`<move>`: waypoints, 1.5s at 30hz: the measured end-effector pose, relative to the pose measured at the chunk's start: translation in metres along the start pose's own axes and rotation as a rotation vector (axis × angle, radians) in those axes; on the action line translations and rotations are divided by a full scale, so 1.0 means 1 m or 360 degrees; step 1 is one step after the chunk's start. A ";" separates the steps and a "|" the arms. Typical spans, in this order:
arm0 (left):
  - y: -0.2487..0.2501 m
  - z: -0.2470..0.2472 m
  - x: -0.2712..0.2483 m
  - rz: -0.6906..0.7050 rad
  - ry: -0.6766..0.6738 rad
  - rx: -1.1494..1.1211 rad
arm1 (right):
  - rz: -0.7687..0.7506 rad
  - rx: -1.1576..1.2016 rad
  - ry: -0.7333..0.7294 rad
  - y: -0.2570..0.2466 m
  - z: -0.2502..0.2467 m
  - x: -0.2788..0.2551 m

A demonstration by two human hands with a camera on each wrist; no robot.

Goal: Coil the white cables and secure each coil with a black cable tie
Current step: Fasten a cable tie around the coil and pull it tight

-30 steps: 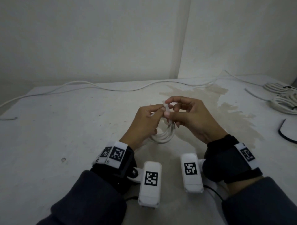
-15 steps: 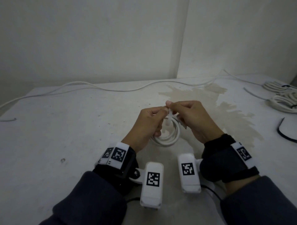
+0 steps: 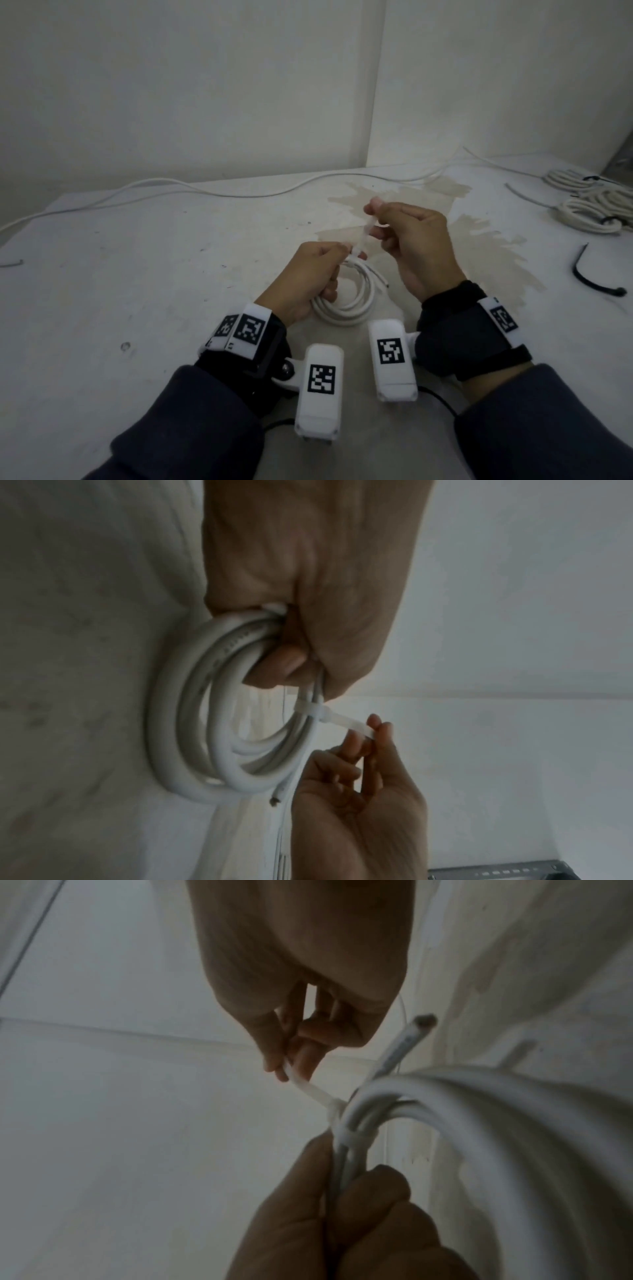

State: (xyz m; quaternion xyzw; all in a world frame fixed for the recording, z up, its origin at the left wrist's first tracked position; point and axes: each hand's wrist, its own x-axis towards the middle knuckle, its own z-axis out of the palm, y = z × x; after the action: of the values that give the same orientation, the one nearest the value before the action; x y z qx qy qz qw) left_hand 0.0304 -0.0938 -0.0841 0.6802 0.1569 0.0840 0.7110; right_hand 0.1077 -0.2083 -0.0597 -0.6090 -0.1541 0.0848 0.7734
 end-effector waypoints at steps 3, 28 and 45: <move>-0.001 -0.001 0.002 0.0086 0.0123 0.0068 | -0.0019 0.0022 -0.0241 0.000 0.002 -0.003; 0.004 0.003 -0.008 0.0264 0.0079 0.0116 | 0.0017 -0.0303 -0.0131 -0.005 -0.003 0.005; 0.054 0.125 0.066 0.0119 -0.0182 0.0140 | 0.0179 -0.0227 0.0138 -0.056 -0.119 0.070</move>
State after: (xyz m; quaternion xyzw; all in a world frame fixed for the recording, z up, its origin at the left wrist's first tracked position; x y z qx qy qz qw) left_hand 0.1400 -0.1862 -0.0341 0.7199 0.0941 0.0646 0.6847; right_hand 0.2112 -0.3084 -0.0206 -0.6733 -0.0916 0.0903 0.7281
